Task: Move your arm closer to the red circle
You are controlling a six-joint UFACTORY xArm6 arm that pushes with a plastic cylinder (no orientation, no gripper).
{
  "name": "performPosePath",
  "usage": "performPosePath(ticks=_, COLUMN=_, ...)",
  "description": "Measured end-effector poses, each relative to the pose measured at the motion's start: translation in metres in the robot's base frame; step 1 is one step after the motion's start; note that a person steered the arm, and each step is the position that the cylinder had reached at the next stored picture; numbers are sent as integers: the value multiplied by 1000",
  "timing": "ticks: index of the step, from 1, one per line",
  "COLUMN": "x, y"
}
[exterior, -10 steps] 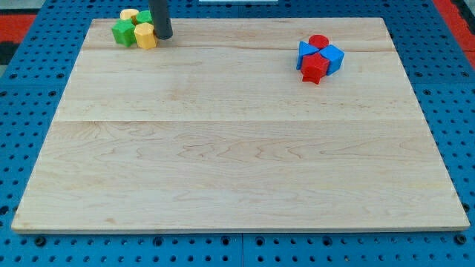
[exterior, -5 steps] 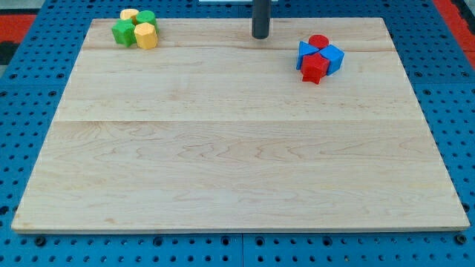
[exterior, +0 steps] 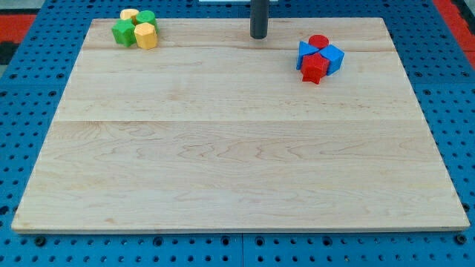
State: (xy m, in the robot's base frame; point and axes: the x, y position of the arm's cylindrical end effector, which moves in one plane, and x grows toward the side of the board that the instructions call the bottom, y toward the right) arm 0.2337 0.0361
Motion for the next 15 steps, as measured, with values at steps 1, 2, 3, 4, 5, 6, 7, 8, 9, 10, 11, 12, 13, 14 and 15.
performPosePath(ticks=1, x=0, y=-7)
performPosePath(ticks=2, x=0, y=-10)
performPosePath(ticks=3, x=0, y=-8)
performPosePath(ticks=4, x=0, y=-8)
performPosePath(ticks=5, x=0, y=-8)
performPosePath(ticks=6, x=0, y=-20)
performPosePath(ticks=7, x=0, y=-20)
performPosePath(ticks=8, x=0, y=-20)
performPosePath(ticks=9, x=0, y=-26)
performPosePath(ticks=10, x=0, y=-32)
performPosePath(ticks=11, x=0, y=-34)
performPosePath(ticks=12, x=0, y=-37)
performPosePath(ticks=13, x=0, y=-39)
performPosePath(ticks=14, x=0, y=-40)
performPosePath(ticks=15, x=0, y=-42)
